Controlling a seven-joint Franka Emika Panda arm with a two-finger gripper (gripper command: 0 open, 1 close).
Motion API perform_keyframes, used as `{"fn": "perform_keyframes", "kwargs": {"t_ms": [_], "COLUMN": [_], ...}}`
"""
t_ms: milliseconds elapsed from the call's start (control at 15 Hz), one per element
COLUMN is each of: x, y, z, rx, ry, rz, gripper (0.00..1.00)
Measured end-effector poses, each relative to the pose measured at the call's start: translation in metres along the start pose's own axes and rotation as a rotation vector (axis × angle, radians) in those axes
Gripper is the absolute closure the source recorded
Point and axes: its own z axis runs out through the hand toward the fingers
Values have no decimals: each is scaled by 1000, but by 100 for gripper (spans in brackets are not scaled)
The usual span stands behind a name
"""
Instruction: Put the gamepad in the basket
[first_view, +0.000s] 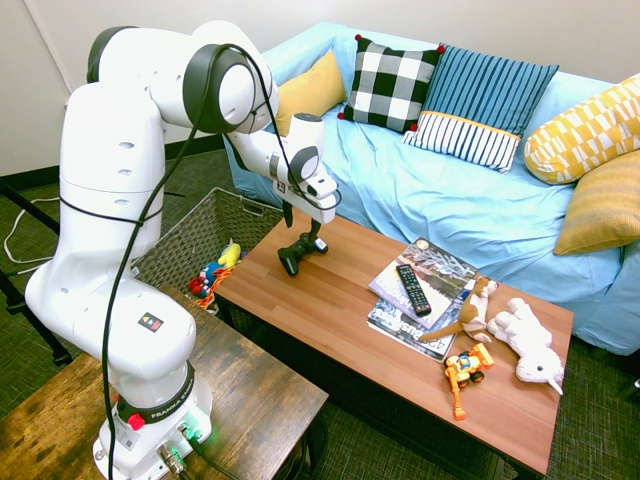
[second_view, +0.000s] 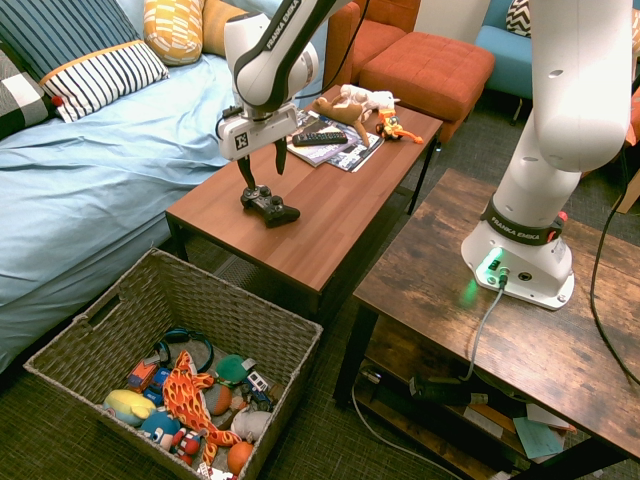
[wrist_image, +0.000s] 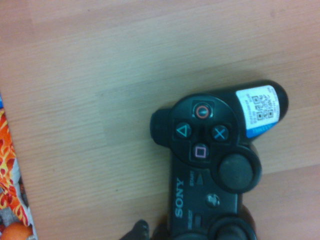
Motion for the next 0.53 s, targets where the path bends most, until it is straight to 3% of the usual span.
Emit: {"fn": "perform_keyframes", "kwargs": {"t_ms": [533], "x": [12], "y": [-11], "z": [34], "rx": [-29], "ry": [-17], "rz": [23], "gripper": [0]}}
